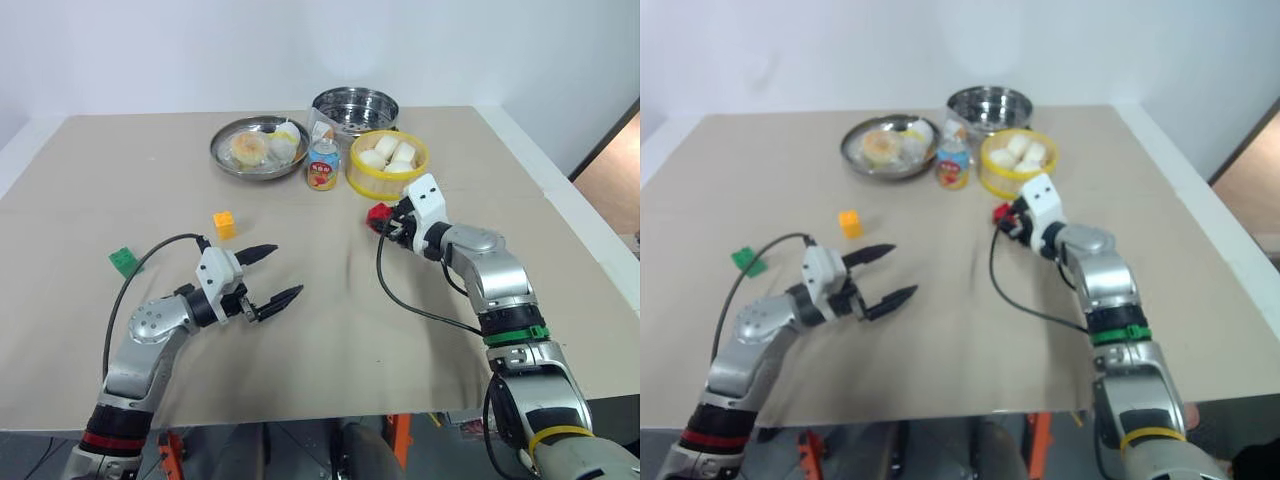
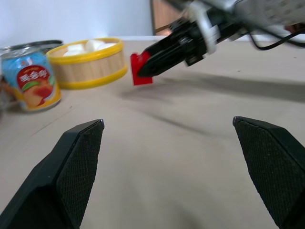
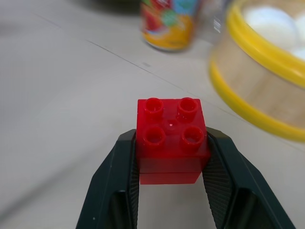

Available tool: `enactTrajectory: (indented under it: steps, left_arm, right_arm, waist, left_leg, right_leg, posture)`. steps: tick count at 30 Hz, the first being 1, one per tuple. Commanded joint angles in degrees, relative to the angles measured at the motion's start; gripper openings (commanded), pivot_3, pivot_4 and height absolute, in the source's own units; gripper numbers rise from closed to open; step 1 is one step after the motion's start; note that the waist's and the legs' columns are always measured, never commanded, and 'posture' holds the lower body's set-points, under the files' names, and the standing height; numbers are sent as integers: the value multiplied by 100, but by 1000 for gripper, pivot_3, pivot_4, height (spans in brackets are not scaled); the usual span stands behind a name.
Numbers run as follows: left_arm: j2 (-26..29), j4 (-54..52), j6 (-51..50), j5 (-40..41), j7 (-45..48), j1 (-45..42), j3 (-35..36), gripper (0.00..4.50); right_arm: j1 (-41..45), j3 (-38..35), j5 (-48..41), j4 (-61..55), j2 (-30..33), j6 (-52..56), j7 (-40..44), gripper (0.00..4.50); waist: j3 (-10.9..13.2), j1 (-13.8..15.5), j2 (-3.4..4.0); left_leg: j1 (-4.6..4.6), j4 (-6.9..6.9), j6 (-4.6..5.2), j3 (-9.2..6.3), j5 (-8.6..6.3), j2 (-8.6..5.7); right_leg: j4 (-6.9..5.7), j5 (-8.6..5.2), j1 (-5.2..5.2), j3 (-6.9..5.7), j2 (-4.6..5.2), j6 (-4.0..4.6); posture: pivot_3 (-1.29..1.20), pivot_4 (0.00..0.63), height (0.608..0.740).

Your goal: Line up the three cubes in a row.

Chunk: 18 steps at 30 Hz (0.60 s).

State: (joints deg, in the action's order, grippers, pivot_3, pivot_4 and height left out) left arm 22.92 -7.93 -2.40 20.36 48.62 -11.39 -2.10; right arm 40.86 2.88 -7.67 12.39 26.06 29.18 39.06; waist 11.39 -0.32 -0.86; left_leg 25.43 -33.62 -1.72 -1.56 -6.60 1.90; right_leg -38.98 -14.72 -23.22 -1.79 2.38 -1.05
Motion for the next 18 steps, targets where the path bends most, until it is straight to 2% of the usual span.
enactTrajectory:
  steps: [1,4,7,11,18]
  left_arm:
    - [87,-262,123,99,-22,244,206,4500]
    - [205,-402,165,172,44,539,316,4500]
    - [363,-469,142,275,195,736,408,4500]
    - [497,-489,115,381,310,779,483,4500]
    - [685,-880,-213,743,515,922,480,4500]
  right_arm:
    - [-254,226,-399,-1240,106,419,515,1240]
    - [-587,590,-661,-2007,388,547,1209,1240]
    - [-663,932,-756,-2197,705,539,1809,1240]
    - [-453,1269,-699,-1889,947,194,2488,1240]
    - [89,1554,-532,-1001,867,-268,3104,1240]
  waist:
    - [0,-4,0]
    - [0,-8,0]
    - [0,-8,0]
    - [1,-8,-1]
    - [4,-15,-10]
  left_leg:
    - [-1,0,0,2,-1,2]
    - [-2,1,0,3,-3,11]
    - [-1,-1,-1,3,-4,15]
    - [-2,-14,-3,6,-4,19]
    - [-2,-32,-6,37,-7,38]
  right_leg:
    - [0,0,0,1,-1,1]
    - [0,-2,-3,2,-7,4]
    - [0,-14,-4,-2,-6,31]
    - [2,-9,-5,-7,-3,52]
    - [6,-2,-8,-2,-4,60]
  posture:
    - [0,150,740]
    - [0,150,740]
    - [0,150,740]
    - [0,150,740]
    - [0,150,740]
